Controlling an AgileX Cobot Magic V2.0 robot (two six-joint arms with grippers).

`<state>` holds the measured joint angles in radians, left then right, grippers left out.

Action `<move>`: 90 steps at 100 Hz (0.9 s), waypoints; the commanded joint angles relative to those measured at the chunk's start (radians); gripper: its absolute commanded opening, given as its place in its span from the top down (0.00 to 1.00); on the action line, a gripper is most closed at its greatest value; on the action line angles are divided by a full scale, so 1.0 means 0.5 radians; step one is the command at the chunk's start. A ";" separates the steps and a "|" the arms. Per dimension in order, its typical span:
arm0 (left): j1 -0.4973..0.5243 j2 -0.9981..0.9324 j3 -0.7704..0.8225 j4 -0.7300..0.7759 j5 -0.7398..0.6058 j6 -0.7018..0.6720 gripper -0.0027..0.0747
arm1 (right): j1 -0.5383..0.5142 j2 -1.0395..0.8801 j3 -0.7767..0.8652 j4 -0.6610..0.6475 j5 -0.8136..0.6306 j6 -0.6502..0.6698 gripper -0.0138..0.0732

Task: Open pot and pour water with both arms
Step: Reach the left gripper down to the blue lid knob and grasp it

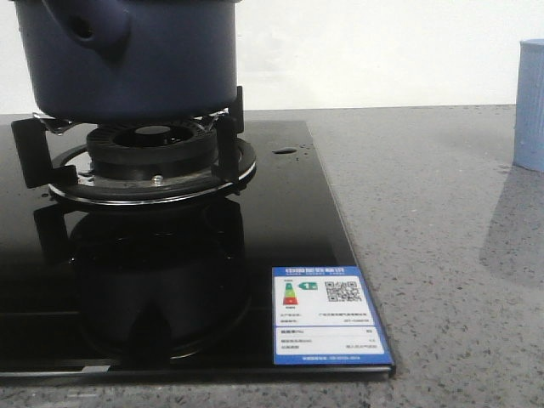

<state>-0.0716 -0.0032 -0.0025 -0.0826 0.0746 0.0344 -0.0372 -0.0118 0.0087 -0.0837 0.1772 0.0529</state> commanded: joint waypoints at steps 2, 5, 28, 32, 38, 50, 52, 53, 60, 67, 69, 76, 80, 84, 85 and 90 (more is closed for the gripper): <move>0.008 -0.049 0.031 -0.018 -0.149 -0.016 0.99 | 0.001 -0.040 0.037 -0.010 -0.141 -0.007 0.91; 0.008 -0.049 0.031 -0.018 -0.149 -0.016 0.99 | 0.001 -0.040 0.037 -0.010 -0.141 -0.007 0.91; 0.008 -0.049 0.031 -0.018 -0.149 -0.016 0.99 | 0.001 -0.040 0.037 -0.010 -0.141 -0.007 0.91; 0.008 -0.049 0.031 -0.018 -0.149 -0.016 0.99 | 0.001 -0.040 0.037 -0.010 -0.155 -0.007 0.91; 0.008 -0.049 0.031 -0.018 -0.149 -0.016 0.99 | 0.001 -0.040 0.037 -0.010 -0.176 -0.007 0.91; 0.008 -0.049 0.031 -0.018 -0.149 -0.016 0.99 | 0.001 -0.040 0.037 -0.010 -0.186 -0.007 0.91; 0.008 -0.049 0.031 -0.018 -0.149 -0.016 0.99 | 0.001 -0.040 0.037 -0.010 -0.186 -0.007 0.91; 0.008 -0.049 0.031 -0.018 -0.149 -0.016 0.99 | 0.001 -0.040 0.037 -0.010 -0.186 -0.007 0.91; 0.008 -0.049 0.031 -0.018 -0.149 -0.016 0.99 | 0.001 -0.040 0.037 -0.010 -0.186 -0.007 0.91; 0.008 -0.049 0.031 -0.018 -0.149 -0.016 0.99 | 0.001 -0.040 0.037 -0.010 -0.186 -0.007 0.91; 0.008 -0.049 0.031 -0.018 -0.149 -0.016 0.99 | 0.001 -0.040 0.037 -0.010 -0.186 -0.007 0.91; 0.008 -0.049 0.031 -0.018 -0.149 -0.016 0.99 | 0.001 -0.040 0.037 0.005 -0.199 -0.007 0.91; 0.008 -0.049 0.031 -0.018 -0.149 -0.016 0.99 | 0.001 -0.040 0.037 0.044 -0.203 -0.007 0.91; 0.008 -0.049 0.031 -0.018 -0.149 -0.016 0.99 | 0.001 -0.040 0.037 0.076 -0.207 -0.007 0.91; 0.008 -0.049 0.031 -0.018 -0.149 -0.016 0.99 | 0.001 -0.040 0.037 0.090 -0.207 -0.007 0.91; 0.008 -0.049 0.031 -0.018 -0.149 -0.016 0.99 | 0.001 -0.040 0.037 0.136 -0.207 -0.007 0.91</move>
<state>-0.0716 -0.0032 -0.0025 -0.0826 0.0746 0.0344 -0.0372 -0.0118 0.0087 -0.0527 0.1667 0.0529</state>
